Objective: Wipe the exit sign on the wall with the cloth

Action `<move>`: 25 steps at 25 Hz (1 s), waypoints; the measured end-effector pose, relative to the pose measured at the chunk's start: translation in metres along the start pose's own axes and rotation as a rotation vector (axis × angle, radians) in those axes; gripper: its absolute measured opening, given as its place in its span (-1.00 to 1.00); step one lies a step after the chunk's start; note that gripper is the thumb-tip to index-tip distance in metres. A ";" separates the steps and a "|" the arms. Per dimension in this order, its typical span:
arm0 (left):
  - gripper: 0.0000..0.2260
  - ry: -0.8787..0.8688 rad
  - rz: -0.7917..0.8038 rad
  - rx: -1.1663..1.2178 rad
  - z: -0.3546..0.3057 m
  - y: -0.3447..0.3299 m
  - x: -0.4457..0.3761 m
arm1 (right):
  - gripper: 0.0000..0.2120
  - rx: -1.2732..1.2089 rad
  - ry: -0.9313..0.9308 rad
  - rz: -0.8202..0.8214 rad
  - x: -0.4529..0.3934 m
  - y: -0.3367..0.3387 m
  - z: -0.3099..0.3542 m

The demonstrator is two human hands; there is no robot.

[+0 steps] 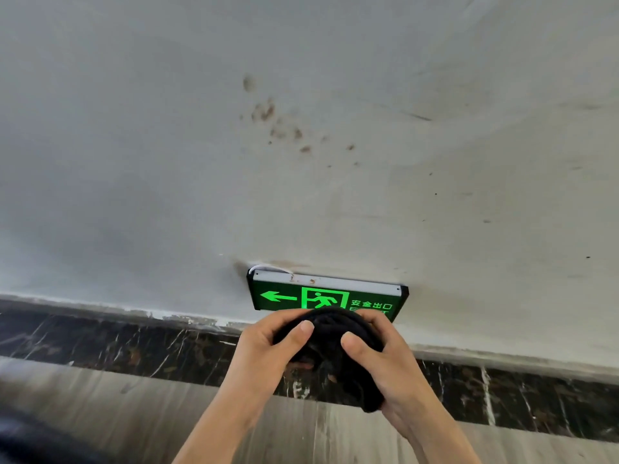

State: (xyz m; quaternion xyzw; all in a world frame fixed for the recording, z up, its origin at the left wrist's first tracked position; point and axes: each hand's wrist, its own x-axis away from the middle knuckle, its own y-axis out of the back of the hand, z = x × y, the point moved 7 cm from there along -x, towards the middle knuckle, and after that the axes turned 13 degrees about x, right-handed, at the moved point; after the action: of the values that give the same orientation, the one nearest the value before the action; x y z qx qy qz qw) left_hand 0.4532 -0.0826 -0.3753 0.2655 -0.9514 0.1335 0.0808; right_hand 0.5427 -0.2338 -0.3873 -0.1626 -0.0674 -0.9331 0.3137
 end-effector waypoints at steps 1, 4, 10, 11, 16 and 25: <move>-0.77 -0.016 0.003 -0.023 0.014 0.004 -0.006 | -0.77 0.009 0.012 -0.044 -0.010 0.000 -0.012; -0.78 -0.071 0.033 -0.105 0.047 0.012 -0.015 | -0.87 0.010 0.066 -0.146 -0.030 -0.002 -0.042; -0.87 -0.185 -0.059 -0.299 0.059 0.040 -0.035 | -0.83 0.043 0.137 -0.211 -0.048 -0.008 -0.069; -0.87 -0.223 -0.123 -0.378 0.050 0.048 -0.037 | -0.81 0.043 0.141 -0.226 -0.048 -0.008 -0.070; -0.70 -0.773 -0.442 -0.786 -0.068 0.063 -0.042 | -0.71 0.083 0.214 -0.303 -0.042 -0.007 -0.055; -0.52 -1.645 -0.412 -1.302 -0.218 -0.010 -0.092 | -0.73 0.658 0.525 -0.524 -0.058 -0.031 0.005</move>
State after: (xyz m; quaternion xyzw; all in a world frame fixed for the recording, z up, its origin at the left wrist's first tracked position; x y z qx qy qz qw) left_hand 0.5541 0.0179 -0.1866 0.3354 -0.5386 -0.6364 -0.4387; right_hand 0.5687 -0.1752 -0.4031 0.2079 -0.3156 -0.9193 0.1098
